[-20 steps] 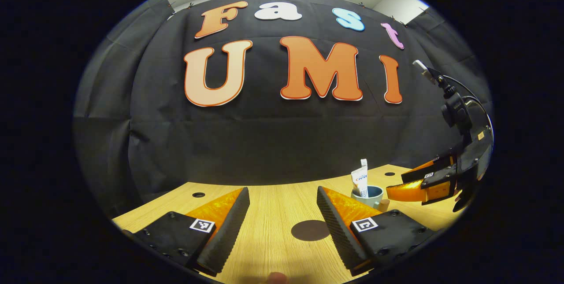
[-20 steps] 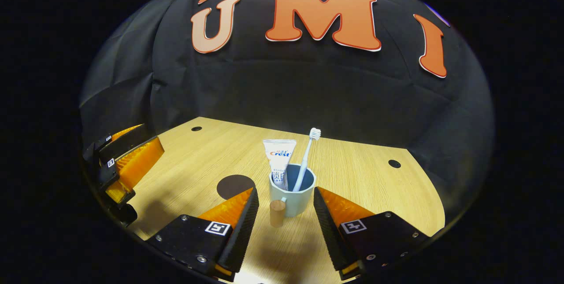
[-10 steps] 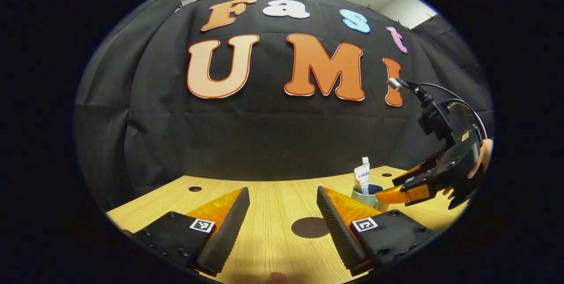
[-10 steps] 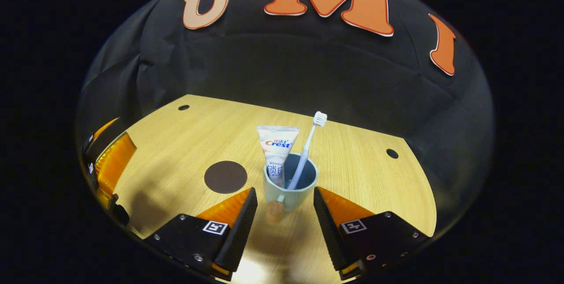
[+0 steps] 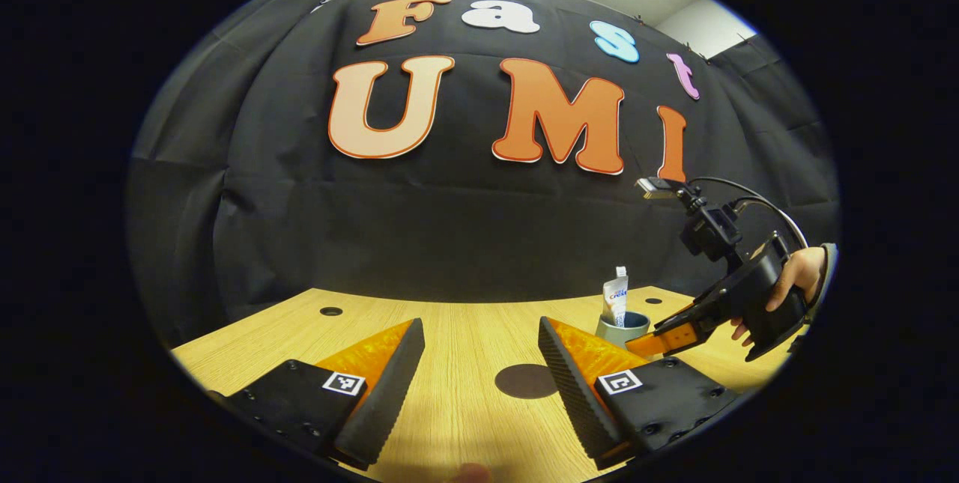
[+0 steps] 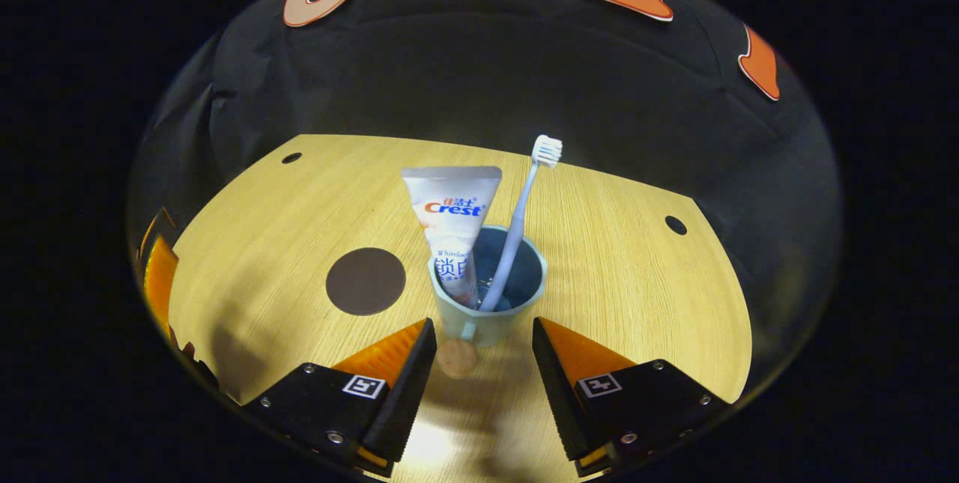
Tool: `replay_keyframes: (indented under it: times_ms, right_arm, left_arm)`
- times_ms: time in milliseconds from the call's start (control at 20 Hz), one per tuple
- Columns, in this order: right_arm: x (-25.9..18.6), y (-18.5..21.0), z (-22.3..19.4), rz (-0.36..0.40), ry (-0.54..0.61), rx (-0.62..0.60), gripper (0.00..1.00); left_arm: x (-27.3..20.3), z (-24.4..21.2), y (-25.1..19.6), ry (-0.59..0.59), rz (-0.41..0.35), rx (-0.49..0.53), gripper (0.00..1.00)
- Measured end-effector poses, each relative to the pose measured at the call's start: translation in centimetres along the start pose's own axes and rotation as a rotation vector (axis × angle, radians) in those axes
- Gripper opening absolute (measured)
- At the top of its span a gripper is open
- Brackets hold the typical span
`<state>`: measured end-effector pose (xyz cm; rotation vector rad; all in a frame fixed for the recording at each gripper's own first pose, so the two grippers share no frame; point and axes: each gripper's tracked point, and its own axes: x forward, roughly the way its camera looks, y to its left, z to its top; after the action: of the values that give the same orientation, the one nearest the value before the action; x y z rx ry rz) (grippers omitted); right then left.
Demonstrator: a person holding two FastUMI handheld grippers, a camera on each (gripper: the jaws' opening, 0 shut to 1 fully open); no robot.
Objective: Put the toothbrush and toothpaste on the desktop into the cup, then pick up the cup and place it on the coaster on the desktop.
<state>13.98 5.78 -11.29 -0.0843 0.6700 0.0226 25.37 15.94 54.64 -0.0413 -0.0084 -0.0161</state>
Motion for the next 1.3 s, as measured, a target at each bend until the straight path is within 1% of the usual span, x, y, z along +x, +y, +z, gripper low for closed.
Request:
replay_keyframes:
  times_ms: [200,250,350,400,450,550,600,650,750,900,1000,1050,1100,1300]
  right_arm:
    - [1.3,0.3,-0.3,0.010,0.058,0.008,0.77]
    - [1.4,0.5,-0.3,0.016,0.068,0.007,0.78]
    - [1.6,0.7,-0.4,0.025,0.081,0.018,0.75]
    - [1.6,0.7,-0.4,0.030,0.077,0.020,0.75]
    - [1.4,0.7,-0.7,0.032,0.082,0.024,0.69]
    - [1.4,0.6,-1.4,0.030,0.097,0.031,0.60]
    - [1.4,0.5,-1.7,0.027,0.110,0.044,0.51]
    - [1.3,0.7,-1.5,0.037,0.109,0.066,0.28]
    - [1.4,0.6,-1.4,0.049,0.099,0.081,0.27]
    - [1.4,0.7,-0.9,0.053,0.079,0.064,0.22]
    - [1.4,0.8,-0.8,0.055,0.073,0.046,0.17]
    - [1.5,0.9,-0.9,0.056,0.073,0.042,0.16]
    - [1.5,0.9,-0.9,0.058,0.072,0.042,0.16]
    - [1.6,0.7,-0.6,0.046,0.045,0.030,0.16]
  left_arm:
    - [-0.6,-0.2,0.7,0.002,0.010,-0.006,0.97]
    - [-0.7,-0.1,0.9,0.005,0.014,-0.009,0.97]
    - [-0.7,-0.6,1.1,0.011,0.020,-0.020,0.97]
    - [-0.9,-0.6,0.9,0.015,0.017,-0.028,0.99]
    - [-1.2,-0.6,0.8,0.016,0.014,-0.037,0.97]
    - [-1.4,-0.9,0.6,0.019,0.007,-0.048,0.97]
    - [-1.4,-1.1,0.6,0.024,0.010,-0.047,0.96]
    - [-1.5,-1.2,0.7,0.029,0.013,-0.045,0.97]
    - [-1.5,-1.2,1.0,0.032,0.019,-0.046,0.97]
    - [-1.8,-1.1,1.4,0.033,0.030,-0.041,0.97]
    - [-1.9,-0.9,1.6,0.028,0.031,-0.039,0.97]
    - [-2.0,-0.9,1.6,0.029,0.032,-0.039,0.99]
    - [-2.1,-0.8,1.6,0.029,0.032,-0.038,0.96]
    - [-2.3,-0.8,1.6,0.031,0.033,-0.036,0.97]
